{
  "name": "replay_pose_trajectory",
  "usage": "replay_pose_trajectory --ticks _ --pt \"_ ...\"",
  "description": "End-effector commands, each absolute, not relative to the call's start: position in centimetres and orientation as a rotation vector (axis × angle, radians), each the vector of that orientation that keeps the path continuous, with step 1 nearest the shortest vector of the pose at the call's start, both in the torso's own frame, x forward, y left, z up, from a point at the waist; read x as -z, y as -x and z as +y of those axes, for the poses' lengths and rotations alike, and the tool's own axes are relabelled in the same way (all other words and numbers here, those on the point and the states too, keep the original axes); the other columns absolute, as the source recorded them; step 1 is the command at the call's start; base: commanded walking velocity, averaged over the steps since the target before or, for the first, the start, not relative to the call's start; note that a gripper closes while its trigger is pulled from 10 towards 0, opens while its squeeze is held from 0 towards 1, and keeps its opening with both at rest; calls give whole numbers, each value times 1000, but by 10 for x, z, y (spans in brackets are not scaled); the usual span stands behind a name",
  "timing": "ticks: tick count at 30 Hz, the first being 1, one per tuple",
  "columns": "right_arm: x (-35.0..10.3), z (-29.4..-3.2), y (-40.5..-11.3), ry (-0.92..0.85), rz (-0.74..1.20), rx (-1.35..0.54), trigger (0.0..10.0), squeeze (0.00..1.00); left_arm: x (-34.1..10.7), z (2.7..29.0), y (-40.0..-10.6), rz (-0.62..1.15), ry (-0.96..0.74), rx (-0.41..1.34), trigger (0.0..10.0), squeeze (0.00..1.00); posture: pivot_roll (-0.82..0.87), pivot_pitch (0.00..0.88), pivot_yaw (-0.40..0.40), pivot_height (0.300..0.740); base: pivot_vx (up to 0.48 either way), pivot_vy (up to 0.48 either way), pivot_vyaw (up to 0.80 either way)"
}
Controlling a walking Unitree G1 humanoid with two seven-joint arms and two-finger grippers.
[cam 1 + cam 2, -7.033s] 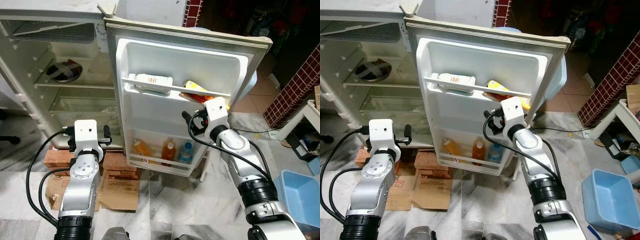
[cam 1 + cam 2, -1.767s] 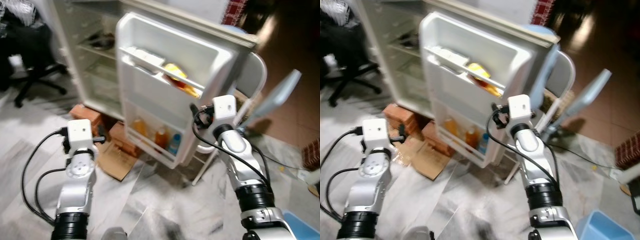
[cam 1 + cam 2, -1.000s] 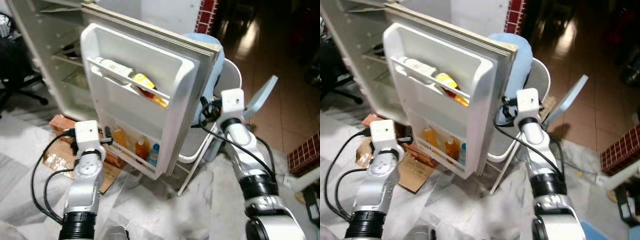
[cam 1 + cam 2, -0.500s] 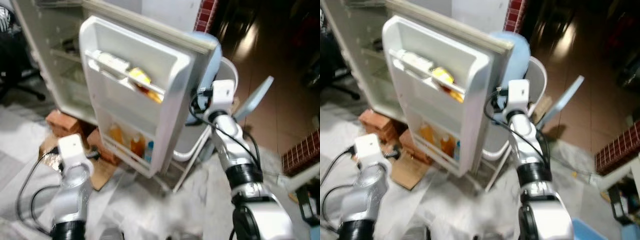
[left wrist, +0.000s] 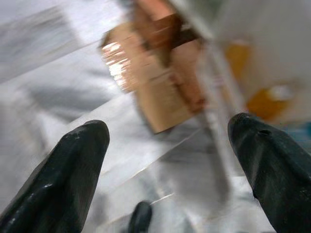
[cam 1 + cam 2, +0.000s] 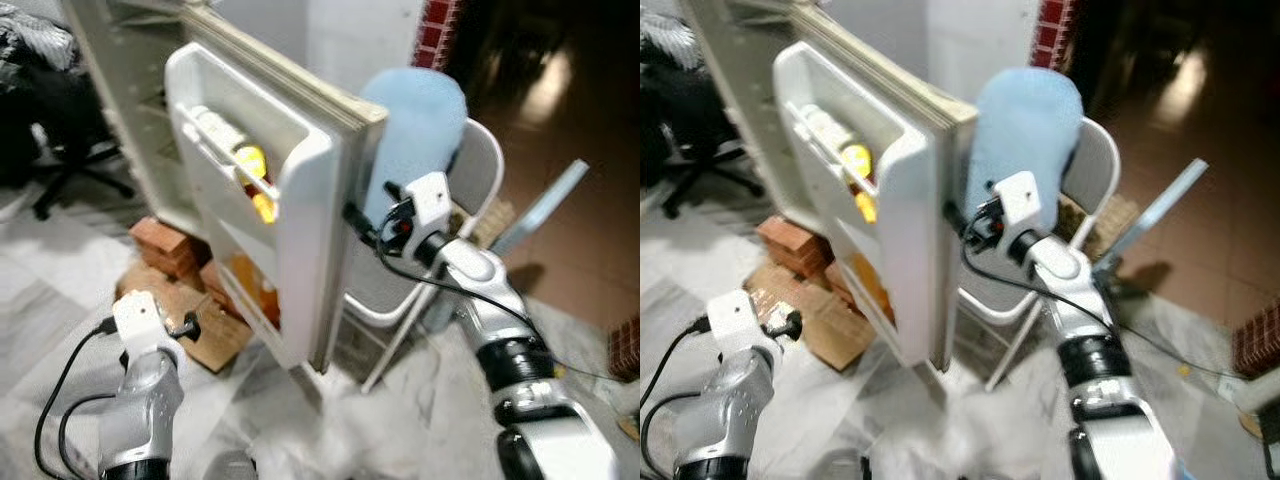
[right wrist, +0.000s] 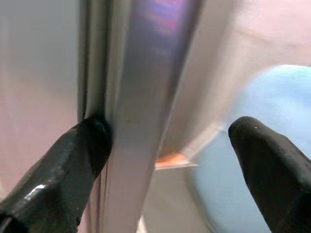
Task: Restocking fridge
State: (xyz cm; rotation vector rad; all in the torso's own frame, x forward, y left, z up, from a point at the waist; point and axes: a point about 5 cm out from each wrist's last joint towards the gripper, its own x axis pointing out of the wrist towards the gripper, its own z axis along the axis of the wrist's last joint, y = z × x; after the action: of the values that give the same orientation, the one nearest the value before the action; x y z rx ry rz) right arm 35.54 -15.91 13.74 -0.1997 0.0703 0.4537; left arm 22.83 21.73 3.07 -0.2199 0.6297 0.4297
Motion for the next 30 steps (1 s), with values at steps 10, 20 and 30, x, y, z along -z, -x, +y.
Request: replay_pose_trajectory --ticks 10,20,30 --pt "-106 -177 -358 321 280 -409 10000 0 -40 218 -234 604 211 -423 10000 0 95 0 -59 740 0 0 0" --pt "-97 -161 -352 288 278 -489 10000 0 -41 216 -236 603 215 -419 10000 0 90 0 -54 740 0 0 0" --pt "-86 -161 -344 285 327 -538 10000 0 -42 218 -238 593 220 -425 10000 0 85 0 -57 740 0 0 0"
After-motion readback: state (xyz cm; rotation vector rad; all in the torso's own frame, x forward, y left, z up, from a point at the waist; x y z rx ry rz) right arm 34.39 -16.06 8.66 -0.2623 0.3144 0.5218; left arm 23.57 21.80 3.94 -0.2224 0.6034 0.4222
